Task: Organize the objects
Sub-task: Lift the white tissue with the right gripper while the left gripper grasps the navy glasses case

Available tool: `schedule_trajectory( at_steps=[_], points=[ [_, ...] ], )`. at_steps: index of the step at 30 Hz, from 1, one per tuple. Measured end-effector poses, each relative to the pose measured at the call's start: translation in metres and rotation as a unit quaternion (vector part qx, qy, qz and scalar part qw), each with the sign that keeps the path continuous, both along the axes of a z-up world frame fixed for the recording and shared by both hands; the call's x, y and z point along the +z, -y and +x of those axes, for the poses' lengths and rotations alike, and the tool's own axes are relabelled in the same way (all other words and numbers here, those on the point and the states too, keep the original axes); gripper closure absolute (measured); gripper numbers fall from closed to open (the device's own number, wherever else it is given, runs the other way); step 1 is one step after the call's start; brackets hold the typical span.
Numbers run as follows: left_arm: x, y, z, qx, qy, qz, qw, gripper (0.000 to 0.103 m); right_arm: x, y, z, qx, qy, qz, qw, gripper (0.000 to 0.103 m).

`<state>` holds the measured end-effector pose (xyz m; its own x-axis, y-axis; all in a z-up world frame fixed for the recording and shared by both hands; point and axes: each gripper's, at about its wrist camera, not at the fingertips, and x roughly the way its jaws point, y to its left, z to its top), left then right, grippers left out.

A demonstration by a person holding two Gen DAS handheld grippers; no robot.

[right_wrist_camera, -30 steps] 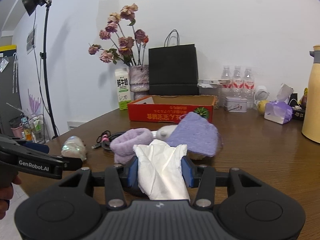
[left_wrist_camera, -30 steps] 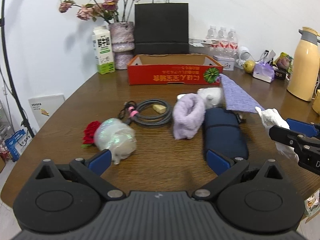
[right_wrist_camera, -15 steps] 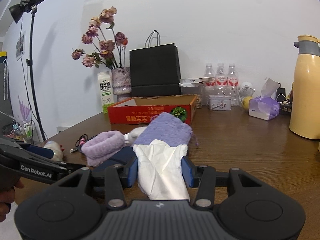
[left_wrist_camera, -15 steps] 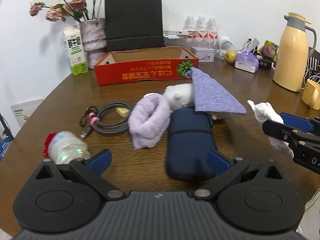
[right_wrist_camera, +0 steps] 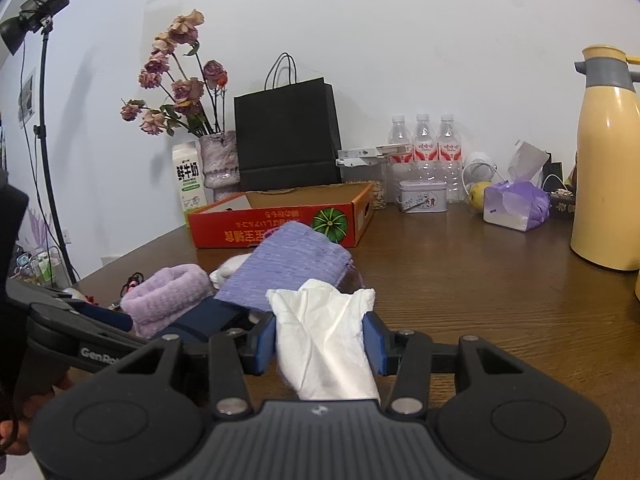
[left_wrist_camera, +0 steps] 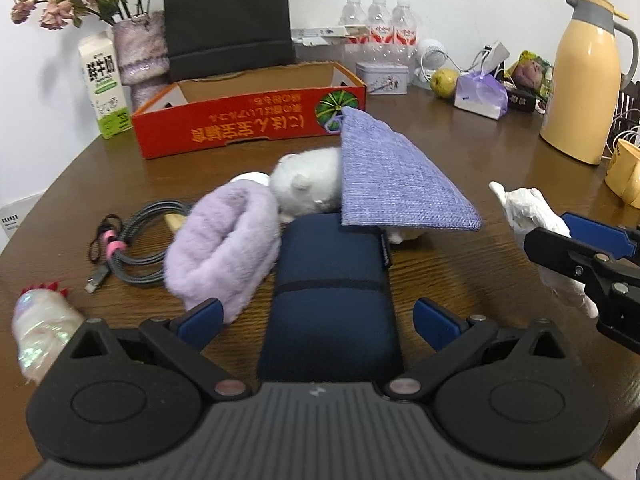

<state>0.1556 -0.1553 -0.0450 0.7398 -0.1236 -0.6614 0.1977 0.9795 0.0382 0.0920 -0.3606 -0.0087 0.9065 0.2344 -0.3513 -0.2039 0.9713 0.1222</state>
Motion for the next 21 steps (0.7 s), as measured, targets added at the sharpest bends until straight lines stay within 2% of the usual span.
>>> schedule_trajectory(
  at_steps=[7,10,14,21],
  points=[
    [-0.006,0.008,0.016,0.001,-0.011,-0.003,0.9999,0.000,-0.001,0.007,0.013,-0.001,-0.005,-0.001,1.000,0.058],
    [-0.008,0.009,0.022,0.002,-0.018,-0.008,0.9998,0.009,-0.002,0.009,0.016,-0.001,-0.007,-0.001,1.000,0.058],
    [-0.011,0.008,0.027,0.013,-0.031,-0.015,0.9993,0.031,0.000,0.010,0.019,0.000,-0.008,-0.001,1.000,0.058],
    [-0.007,0.003,0.024,0.017,-0.028,-0.029,0.9990,0.038,0.004,0.008,0.018,-0.001,-0.004,-0.003,1.000,0.058]
  ],
)
